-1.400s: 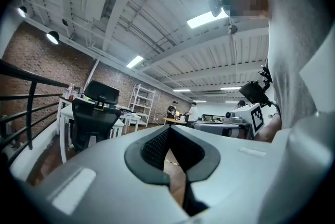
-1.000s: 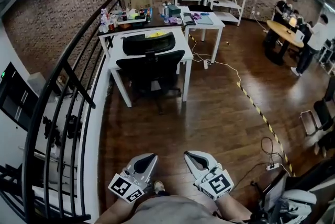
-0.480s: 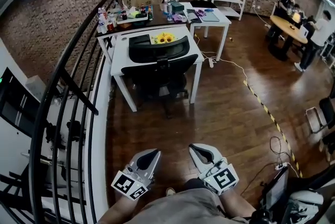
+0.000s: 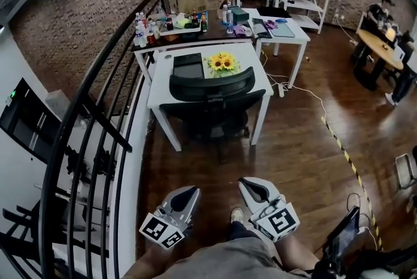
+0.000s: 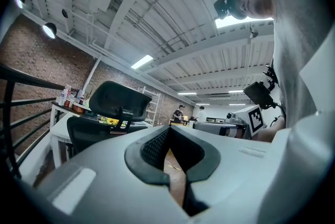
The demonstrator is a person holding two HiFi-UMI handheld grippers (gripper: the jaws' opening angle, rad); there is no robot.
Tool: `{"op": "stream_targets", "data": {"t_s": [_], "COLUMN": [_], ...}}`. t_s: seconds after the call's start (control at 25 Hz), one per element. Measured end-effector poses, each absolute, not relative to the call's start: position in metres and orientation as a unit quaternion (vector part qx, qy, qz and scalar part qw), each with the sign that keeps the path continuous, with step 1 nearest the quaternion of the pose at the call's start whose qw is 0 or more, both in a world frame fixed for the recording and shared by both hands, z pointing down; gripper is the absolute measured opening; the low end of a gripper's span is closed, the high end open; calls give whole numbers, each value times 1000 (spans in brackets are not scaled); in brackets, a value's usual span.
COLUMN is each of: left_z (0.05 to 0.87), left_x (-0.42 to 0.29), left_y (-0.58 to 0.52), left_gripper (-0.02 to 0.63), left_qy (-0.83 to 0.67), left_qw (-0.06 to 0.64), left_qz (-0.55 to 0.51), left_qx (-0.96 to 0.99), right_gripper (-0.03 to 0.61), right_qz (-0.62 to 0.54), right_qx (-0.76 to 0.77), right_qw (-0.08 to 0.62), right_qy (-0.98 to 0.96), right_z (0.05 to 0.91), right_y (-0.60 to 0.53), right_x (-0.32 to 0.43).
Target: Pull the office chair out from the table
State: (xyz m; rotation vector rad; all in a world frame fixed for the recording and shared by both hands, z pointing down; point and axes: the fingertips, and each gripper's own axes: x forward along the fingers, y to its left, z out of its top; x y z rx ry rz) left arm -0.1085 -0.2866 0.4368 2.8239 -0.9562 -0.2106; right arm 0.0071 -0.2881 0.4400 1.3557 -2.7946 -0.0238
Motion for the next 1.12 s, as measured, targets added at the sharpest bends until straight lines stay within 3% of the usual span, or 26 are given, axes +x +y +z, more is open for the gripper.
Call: {"op": "stream_targets", "data": {"t_s": [0.56, 1.12], "left_z": [424, 411], "left_x": [-58, -103], "left_y": [-445, -558], "left_gripper": [0, 0], "left_qy": [-379, -423], "left_qw": [55, 26], "left_qz": [-60, -60], "left_qx": [922, 904], "right_gripper": [0, 0], "right_qz": [-17, -34], "right_qx": [400, 427], "right_qw": [10, 33], "right_qy": [-916, -903], "right_z": [433, 427], "right_y": [-453, -559], "right_x": [75, 95]}}
